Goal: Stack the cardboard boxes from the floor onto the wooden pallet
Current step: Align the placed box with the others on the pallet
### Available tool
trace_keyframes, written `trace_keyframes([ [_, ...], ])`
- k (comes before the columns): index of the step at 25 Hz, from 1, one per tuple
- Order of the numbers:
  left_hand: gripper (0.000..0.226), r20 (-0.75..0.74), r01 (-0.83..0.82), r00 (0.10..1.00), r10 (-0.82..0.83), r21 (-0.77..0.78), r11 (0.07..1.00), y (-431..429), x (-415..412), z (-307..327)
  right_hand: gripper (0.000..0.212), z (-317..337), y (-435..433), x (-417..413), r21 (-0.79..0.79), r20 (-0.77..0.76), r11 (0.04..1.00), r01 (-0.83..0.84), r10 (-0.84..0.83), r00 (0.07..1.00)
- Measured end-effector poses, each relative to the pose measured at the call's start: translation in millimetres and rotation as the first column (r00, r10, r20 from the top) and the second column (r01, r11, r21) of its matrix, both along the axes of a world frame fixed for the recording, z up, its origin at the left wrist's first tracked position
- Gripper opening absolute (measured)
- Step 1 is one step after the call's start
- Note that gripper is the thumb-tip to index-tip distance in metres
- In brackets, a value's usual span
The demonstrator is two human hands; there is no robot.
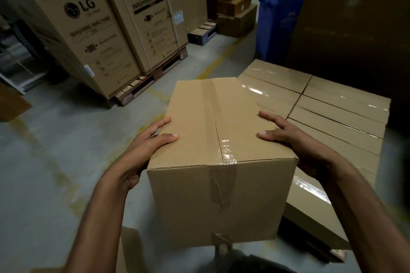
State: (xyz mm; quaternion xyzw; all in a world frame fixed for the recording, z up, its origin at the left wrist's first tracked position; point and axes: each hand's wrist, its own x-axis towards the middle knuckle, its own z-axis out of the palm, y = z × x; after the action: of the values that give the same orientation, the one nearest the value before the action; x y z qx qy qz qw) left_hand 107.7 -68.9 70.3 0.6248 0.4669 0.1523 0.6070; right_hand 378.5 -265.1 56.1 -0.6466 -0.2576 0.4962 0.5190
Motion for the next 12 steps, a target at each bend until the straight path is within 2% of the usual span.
trace_keyframes([
  [5,0.051,-0.049,0.111,0.993,-0.109,0.028,0.993,117,51,4,0.07,-6,91,30,-0.015,-0.035,0.995,0.1,-0.1,0.994],
  [7,0.058,-0.057,0.122,0.991,-0.12,0.037,0.992,156,66,4,0.069,-5,125,43,-0.008,-0.062,0.993,0.122,-0.122,0.991],
  [9,0.072,-0.048,0.136,0.99,-0.135,0.0,0.991,191,80,0,0.08,-7,152,53,-0.02,-0.076,0.988,0.152,-0.153,0.985],
  [12,0.088,-0.012,0.197,0.98,-0.198,-0.042,0.979,246,106,-6,0.109,-14,193,69,-0.039,-0.093,0.978,0.207,-0.21,0.973],
])
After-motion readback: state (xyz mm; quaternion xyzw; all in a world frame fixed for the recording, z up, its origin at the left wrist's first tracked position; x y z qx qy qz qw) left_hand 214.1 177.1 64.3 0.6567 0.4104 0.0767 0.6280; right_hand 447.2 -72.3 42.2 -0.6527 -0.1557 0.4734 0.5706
